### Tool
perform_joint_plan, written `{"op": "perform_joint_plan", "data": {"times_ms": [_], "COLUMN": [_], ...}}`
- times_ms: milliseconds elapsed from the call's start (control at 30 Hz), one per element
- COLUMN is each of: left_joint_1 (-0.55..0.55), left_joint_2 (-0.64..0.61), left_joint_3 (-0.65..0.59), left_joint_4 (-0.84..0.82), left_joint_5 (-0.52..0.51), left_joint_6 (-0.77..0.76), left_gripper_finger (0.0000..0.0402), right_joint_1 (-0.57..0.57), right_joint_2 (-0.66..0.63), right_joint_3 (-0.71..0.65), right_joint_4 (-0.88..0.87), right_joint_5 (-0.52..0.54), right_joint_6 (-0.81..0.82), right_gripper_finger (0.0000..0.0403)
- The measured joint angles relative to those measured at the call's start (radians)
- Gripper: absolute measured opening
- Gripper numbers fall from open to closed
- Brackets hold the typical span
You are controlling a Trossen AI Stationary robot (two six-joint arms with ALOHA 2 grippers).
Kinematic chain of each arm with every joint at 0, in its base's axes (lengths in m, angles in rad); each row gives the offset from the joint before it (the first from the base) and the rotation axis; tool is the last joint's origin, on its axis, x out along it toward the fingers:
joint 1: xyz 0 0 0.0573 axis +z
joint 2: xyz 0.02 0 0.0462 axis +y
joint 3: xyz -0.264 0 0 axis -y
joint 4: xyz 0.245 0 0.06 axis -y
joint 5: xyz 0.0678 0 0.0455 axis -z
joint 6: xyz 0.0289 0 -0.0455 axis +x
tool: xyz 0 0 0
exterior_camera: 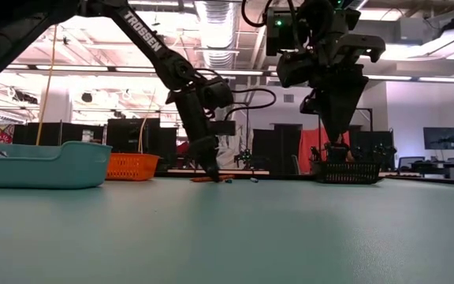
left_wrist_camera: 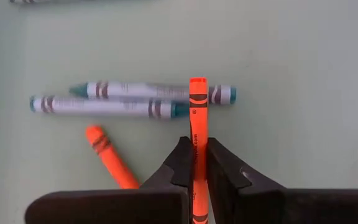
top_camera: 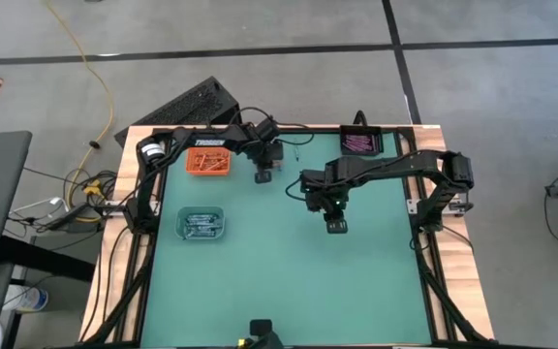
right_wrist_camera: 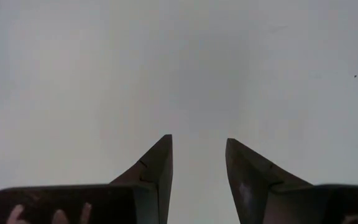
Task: Sort crayons
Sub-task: Put the orange crayon into the orange basket
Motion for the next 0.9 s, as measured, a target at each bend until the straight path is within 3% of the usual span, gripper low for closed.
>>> {"op": "perform_joint_plan", "data": {"times_ms": [900], "left_joint_1": [-0.095], "left_joint_2": [-0.1], "left_joint_3": [-0.002], "left_joint_4": [-0.054], "left_joint_5": [-0.031], "left_joint_6": [0.026], "left_gripper_finger": [0.0006], "right_joint_1": [-0.001], "right_joint_2": [0.0], "right_joint_3": [0.002], "right_joint_4": [-0.057], "right_joint_5": [-0.002], "right_joint_6": [0.073], "right_gripper_finger": [0.014]}}
